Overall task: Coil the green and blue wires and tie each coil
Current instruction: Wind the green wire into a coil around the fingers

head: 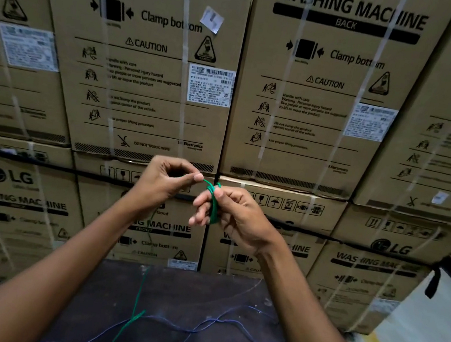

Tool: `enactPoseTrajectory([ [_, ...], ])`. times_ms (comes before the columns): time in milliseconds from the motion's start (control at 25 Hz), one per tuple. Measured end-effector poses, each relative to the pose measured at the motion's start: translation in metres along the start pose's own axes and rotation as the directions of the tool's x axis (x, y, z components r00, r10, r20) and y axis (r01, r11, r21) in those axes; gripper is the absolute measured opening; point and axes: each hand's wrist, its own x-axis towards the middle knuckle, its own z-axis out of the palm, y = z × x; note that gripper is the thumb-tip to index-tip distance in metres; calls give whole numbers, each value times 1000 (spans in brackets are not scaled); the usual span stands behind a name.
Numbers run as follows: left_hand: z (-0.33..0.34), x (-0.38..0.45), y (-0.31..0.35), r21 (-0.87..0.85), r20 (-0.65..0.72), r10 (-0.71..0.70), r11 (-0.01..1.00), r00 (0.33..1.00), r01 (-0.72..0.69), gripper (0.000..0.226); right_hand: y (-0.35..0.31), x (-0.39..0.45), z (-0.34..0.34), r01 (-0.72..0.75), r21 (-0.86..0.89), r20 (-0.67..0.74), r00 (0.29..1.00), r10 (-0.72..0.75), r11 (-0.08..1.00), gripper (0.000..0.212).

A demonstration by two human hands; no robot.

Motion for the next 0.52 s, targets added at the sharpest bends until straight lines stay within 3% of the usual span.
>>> enactPoseTrajectory([
  [120,20,-21,-28,-121,-48,-108,987,993,102,10,-8,5,4,96,148,-53,995,-89,984,35],
  [240,43,-45,-40,-11,-79,-104,995,991,103,17,-15,19,1,204,199,-161,972,-173,959,36],
  [400,52,-67,-34,126,21,-48,991,999,45,23,-5,34,-6,297,118,-299,921,-251,948,36],
  [520,48,-82,-18,255,113,-35,967,993,5,27,5,35,-14,269,-103,-333,898,-288,958,33],
])
